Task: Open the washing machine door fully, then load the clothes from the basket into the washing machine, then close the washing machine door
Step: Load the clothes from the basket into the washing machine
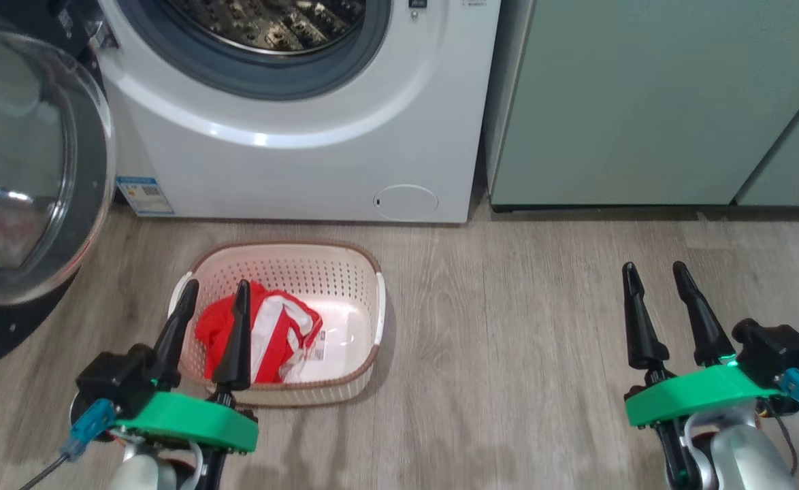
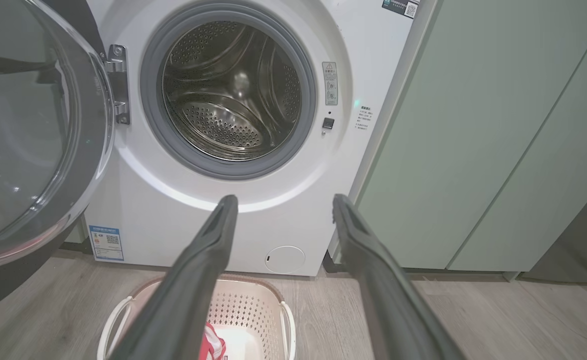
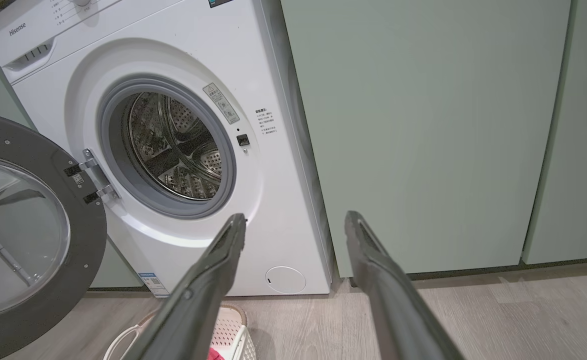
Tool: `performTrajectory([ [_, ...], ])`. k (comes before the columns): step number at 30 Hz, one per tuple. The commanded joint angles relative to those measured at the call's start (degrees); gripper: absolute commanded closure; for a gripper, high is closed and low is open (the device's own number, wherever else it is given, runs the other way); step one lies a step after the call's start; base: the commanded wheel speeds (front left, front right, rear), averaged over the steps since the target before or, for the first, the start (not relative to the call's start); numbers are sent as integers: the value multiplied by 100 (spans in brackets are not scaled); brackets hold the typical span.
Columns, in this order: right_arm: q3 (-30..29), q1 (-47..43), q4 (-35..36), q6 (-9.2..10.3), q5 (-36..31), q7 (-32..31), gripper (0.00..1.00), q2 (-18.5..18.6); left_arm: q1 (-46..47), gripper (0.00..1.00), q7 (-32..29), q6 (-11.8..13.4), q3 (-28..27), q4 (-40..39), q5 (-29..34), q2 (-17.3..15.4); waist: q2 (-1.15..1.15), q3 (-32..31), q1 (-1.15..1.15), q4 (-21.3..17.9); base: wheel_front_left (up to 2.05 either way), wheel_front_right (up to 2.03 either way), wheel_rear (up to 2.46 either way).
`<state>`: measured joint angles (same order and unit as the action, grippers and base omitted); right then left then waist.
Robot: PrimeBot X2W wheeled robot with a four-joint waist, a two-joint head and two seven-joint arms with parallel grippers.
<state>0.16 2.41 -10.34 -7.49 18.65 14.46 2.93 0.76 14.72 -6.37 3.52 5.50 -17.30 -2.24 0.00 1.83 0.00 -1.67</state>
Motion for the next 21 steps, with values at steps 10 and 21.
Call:
performTrajectory([
  [10,175,167,179,0,-44,53,0,-5,181,0,28,127,-224,-216,192,-64,0,-2,0,22,196,-196,-1],
  [21,204,157,140,0,-58,53,0,-5,126,0,28,299,-137,-109,236,-64,0,-49,0,25,108,-108,0],
])
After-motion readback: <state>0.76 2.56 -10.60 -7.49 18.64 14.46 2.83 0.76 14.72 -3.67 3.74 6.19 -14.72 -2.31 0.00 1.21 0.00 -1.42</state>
